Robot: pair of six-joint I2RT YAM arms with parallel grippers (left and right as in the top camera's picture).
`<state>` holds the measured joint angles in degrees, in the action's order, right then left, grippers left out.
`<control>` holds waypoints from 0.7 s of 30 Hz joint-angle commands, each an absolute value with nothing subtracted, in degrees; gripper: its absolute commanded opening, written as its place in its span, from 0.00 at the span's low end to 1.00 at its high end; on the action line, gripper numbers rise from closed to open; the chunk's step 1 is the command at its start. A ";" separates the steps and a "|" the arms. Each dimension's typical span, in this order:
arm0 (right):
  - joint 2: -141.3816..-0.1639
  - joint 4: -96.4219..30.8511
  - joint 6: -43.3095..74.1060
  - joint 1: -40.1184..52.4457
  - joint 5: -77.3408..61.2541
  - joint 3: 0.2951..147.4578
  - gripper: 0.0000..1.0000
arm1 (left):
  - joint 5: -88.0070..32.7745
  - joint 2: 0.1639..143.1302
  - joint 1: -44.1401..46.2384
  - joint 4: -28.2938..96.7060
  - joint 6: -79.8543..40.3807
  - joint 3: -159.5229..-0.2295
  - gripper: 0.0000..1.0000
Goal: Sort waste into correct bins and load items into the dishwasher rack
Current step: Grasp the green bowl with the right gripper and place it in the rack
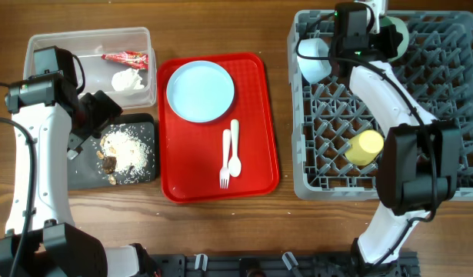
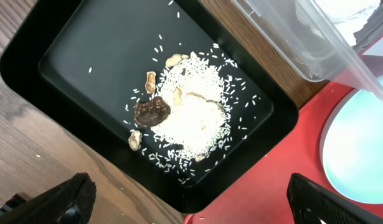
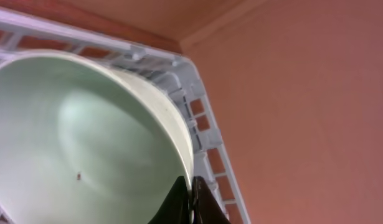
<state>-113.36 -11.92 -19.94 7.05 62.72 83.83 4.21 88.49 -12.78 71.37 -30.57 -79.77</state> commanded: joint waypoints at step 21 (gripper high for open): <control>-89.73 -53.71 9.61 14.39 -16.73 83.77 0.62 | 3.03 87.44 -13.02 70.98 -30.48 -79.94 1.00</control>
<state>-88.68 -49.04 4.23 11.07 1.23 83.99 3.11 88.47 -12.78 71.02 -30.55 -79.77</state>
